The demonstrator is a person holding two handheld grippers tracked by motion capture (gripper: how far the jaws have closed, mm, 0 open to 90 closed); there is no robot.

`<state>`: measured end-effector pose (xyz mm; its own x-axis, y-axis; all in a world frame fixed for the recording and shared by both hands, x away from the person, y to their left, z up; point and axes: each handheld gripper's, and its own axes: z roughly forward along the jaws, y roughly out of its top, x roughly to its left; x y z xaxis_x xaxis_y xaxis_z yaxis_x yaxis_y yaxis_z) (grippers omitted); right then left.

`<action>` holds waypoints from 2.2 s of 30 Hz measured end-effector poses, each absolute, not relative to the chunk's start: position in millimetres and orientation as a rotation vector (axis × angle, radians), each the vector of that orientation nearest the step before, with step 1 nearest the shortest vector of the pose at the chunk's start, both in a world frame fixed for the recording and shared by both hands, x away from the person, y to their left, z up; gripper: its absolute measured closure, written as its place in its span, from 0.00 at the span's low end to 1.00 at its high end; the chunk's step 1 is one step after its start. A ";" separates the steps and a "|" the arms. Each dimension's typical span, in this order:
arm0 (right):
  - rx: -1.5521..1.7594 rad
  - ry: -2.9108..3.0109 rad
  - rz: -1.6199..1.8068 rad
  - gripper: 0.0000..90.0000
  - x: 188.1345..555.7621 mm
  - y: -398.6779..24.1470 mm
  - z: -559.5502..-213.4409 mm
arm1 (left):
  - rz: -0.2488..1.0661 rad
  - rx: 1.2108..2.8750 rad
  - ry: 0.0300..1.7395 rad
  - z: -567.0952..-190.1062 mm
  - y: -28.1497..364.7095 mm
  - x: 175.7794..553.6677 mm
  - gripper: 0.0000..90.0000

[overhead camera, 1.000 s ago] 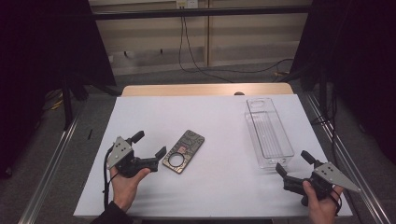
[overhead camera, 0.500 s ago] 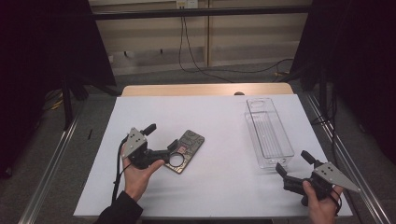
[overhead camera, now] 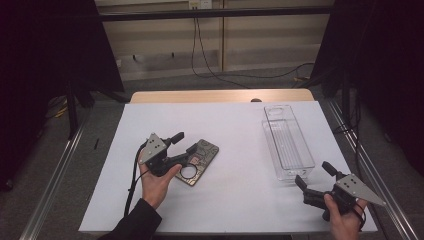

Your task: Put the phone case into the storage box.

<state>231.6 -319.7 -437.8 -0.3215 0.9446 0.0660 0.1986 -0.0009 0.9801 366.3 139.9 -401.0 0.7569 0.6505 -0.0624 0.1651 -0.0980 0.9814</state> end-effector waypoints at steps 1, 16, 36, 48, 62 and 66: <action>1.206 1.590 1.380 0.00 231.6 -319.7 -437.8 | 0.461 1.649 0.660 -401.0 139.9 366.3 0.47; 1.205 1.590 1.387 0.00 232.1 -319.6 -437.8 | 0.321 1.739 0.616 -398.5 142.7 369.7 0.95; 1.214 1.589 1.402 0.00 232.7 -320.3 -438.5 | 0.124 1.996 0.631 -398.8 125.0 367.6 1.00; 1.205 1.598 1.400 0.00 232.4 -318.5 -438.1 | 0.054 2.145 0.675 -404.9 119.5 365.1 1.00; 1.204 1.598 1.401 0.00 232.4 -318.5 -438.0 | -0.072 2.259 0.745 -421.8 108.0 369.8 1.00; 1.204 1.602 1.401 0.00 232.6 -319.1 -438.3 | -0.104 2.292 0.725 -424.9 103.3 368.7 1.00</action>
<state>232.6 -319.1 -438.3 -0.3384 0.9377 0.0783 0.2026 -0.0086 0.9792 368.7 103.3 -424.9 0.8388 0.4706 -0.2738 0.5286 -0.5838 0.6162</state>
